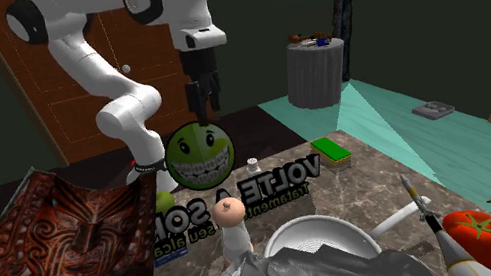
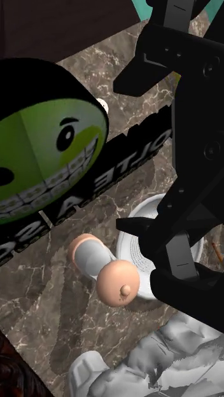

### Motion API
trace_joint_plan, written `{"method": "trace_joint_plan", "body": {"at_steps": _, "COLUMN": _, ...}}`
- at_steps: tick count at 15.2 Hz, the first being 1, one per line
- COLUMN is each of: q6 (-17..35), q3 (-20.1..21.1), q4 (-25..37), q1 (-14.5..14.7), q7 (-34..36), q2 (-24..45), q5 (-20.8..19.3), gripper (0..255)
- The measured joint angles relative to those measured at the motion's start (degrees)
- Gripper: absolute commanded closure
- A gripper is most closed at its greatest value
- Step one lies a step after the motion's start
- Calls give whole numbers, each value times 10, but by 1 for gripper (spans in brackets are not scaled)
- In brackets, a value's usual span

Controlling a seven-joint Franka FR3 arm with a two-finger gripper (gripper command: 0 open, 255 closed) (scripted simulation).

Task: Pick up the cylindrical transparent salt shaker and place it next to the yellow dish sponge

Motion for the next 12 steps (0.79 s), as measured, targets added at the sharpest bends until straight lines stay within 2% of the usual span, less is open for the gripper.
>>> {"method": "trace_joint_plan", "body": {"at_steps": 7, "q6": 104, "q3": -79, "q4": 29, "q1": -4, "q7": -79, "q2": 115, "q5": -4, "gripper": 0}}
{"method": "trace_joint_plan", "body": {"at_steps": 12, "q6": 165, "q3": -135, "q4": 79, "q1": 0, "q7": -152, "q2": 217, "q5": 28, "gripper": 0}}
